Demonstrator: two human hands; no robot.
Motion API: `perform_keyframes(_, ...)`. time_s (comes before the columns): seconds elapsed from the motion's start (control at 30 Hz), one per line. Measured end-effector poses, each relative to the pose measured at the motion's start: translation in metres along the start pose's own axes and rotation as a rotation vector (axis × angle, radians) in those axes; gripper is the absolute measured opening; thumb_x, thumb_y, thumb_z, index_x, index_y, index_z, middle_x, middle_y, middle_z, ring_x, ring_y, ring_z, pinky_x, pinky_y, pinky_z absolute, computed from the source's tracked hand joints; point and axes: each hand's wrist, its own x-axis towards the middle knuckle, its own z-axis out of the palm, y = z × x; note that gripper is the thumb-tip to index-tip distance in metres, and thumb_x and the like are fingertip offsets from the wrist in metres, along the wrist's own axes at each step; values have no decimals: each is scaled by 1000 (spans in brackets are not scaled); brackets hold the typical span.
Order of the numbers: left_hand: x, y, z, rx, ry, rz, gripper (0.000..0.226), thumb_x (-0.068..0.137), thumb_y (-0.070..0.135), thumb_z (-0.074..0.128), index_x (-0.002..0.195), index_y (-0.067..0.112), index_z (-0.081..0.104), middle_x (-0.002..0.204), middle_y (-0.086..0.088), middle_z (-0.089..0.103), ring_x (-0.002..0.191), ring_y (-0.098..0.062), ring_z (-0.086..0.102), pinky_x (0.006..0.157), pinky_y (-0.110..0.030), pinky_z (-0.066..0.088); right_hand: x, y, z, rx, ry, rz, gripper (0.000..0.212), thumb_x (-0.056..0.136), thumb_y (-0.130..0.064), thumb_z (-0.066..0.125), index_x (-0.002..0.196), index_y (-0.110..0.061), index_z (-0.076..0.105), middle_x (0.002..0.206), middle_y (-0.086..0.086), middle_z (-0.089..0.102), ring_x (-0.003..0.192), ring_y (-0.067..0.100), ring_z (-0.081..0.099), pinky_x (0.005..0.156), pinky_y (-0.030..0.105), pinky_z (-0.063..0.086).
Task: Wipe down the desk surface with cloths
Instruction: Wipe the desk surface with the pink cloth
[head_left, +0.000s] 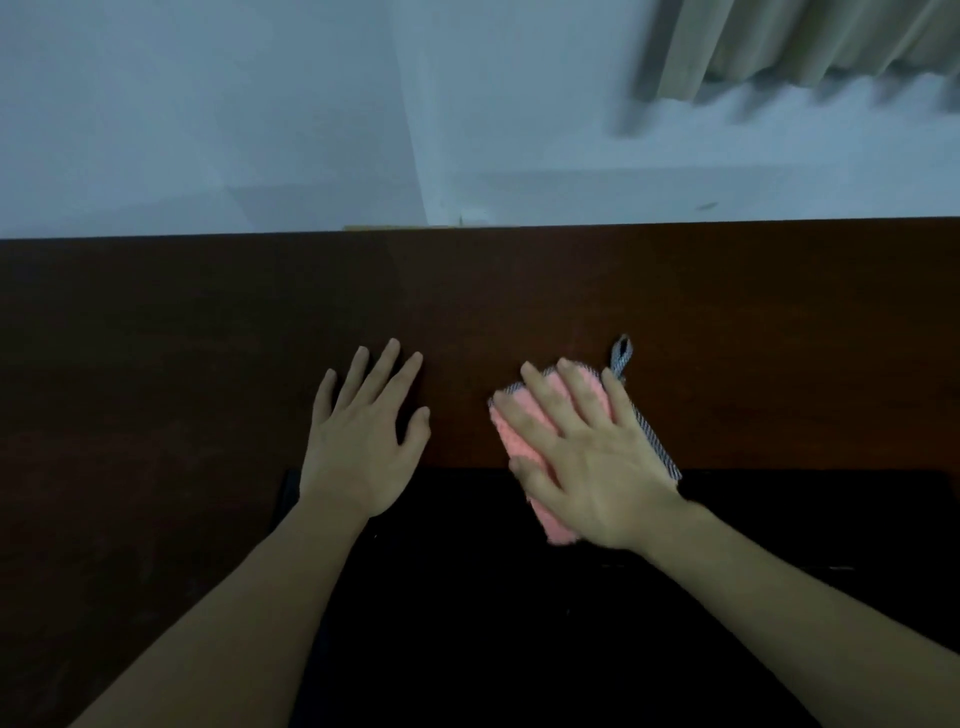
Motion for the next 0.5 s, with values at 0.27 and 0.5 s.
perform_keyframes(0.27, 1, -2, 1, -38, -3, 16, 61, 103, 50, 30, 160, 39, 10, 168, 13, -6, 154, -12, -13, 126, -43, -6, 27, 33, -10, -82, -11, 20, 66, 92, -69, -1, 154, -53, -18, 168, -9, -18, 155, 27, -17, 123, 55, -11)
perform_keyframes(0.5, 0, -2, 1, -41, 9, 33, 62, 102, 50, 28, 160, 38, 10, 169, 12, -5, 155, -14, -12, 126, -46, -5, 76, 43, -26, -64, -8, 256, 74, 85, -68, -13, 156, -46, -18, 170, -3, -16, 155, 29, -16, 123, 59, -8)
